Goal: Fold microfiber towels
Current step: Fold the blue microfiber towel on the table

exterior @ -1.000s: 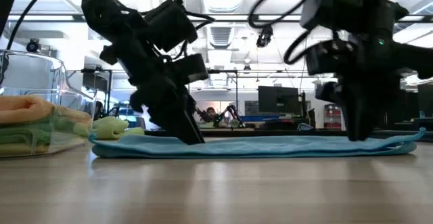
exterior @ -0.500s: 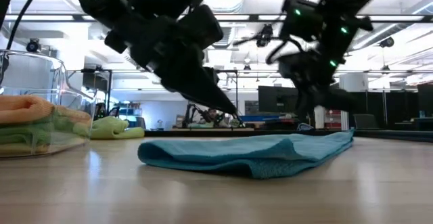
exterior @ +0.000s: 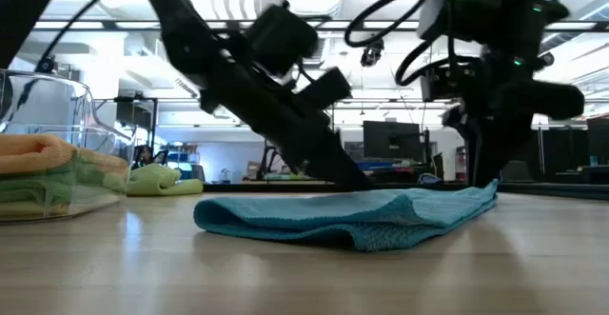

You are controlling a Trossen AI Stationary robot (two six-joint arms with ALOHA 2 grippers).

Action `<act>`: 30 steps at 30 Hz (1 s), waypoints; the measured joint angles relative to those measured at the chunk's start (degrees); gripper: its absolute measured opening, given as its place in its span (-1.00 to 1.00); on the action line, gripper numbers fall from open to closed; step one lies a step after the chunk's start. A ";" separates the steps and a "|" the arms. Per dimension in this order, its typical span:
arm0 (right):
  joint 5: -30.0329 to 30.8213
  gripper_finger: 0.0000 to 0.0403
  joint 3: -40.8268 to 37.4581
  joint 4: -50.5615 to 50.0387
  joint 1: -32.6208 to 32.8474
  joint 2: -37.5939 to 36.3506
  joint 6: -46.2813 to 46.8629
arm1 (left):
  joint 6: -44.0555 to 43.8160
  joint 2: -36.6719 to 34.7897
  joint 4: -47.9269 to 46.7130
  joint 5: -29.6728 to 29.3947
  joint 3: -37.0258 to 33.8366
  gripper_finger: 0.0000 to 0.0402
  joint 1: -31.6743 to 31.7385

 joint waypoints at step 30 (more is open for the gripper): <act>1.46 -0.63 -4.75 10.07 3.18 2.53 9.26 | -0.69 3.59 1.48 0.57 6.34 -0.19 3.33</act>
